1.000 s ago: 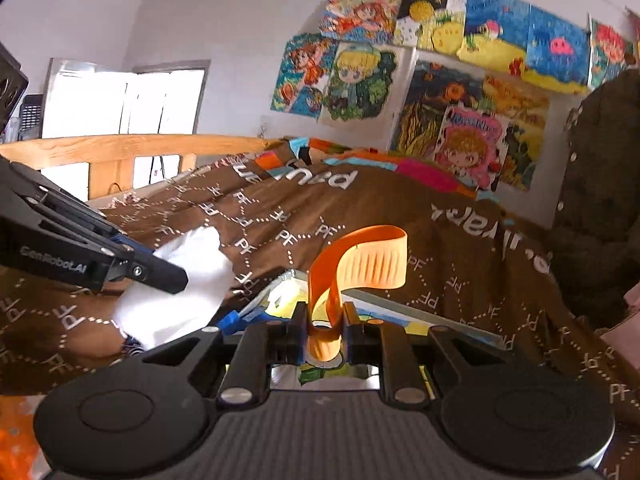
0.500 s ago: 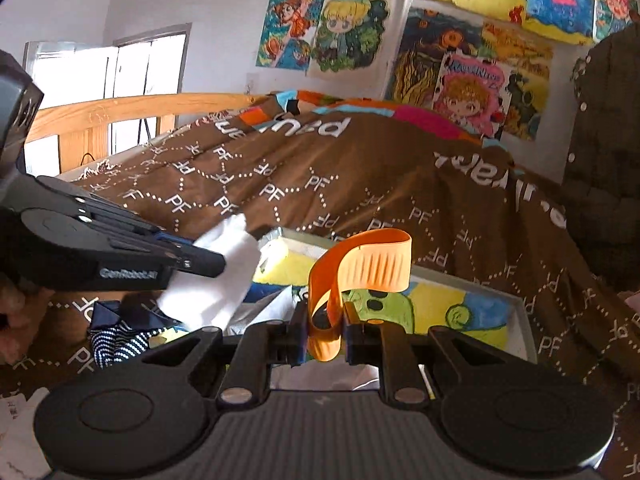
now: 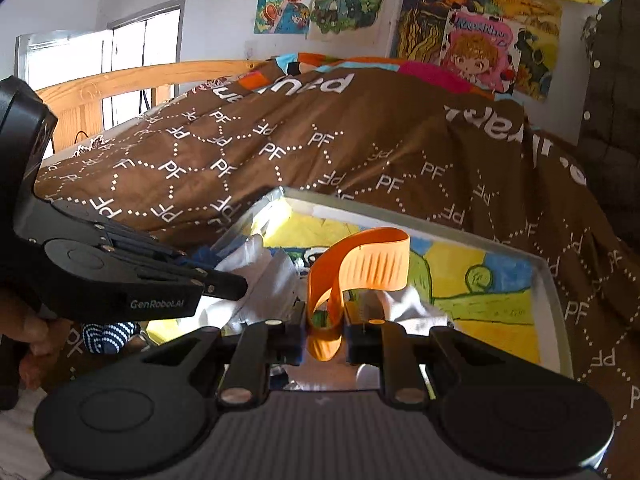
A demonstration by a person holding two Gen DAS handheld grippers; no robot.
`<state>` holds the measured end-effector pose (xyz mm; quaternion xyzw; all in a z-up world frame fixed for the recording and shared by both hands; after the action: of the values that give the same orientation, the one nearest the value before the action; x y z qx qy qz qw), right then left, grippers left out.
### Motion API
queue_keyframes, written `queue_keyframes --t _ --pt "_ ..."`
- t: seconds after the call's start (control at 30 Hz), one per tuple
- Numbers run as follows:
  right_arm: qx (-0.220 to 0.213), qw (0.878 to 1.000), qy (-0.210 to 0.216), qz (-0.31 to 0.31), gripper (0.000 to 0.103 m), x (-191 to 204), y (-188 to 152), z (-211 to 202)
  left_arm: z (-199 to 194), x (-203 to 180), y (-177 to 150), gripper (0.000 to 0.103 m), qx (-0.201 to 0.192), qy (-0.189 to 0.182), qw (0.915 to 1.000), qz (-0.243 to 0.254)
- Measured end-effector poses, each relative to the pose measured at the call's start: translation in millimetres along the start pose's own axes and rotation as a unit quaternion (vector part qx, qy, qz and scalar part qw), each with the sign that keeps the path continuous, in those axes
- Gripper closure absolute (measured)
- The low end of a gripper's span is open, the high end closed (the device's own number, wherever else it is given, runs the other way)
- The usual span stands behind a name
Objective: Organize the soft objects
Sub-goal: 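Lower the cloth and strap into the tray and open both grippers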
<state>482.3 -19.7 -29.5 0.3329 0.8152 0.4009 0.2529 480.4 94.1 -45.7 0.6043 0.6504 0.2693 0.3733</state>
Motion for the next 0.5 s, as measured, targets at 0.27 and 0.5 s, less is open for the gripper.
queue_keyframes --t 0.27,0.5 --pt "0.019 1.0 0.007 0.003 0.08 1 -7 10 12 -2 -8 0.099 0.011 -0.011 0.9999 -0.004" --pt "0.024 1.0 0.004 0.005 0.075 2 -8 11 12 0 -9 0.098 0.008 -0.02 0.9996 -0.019"
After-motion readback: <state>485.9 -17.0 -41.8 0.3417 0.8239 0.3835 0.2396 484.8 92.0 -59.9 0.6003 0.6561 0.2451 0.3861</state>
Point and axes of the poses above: each gripper's, at about its wrist camera, not at the fingertips, and z roughly the way its jaws point, x to its left, y to its top, the point moved 6 cm from there along z, roughly the way its jaws point
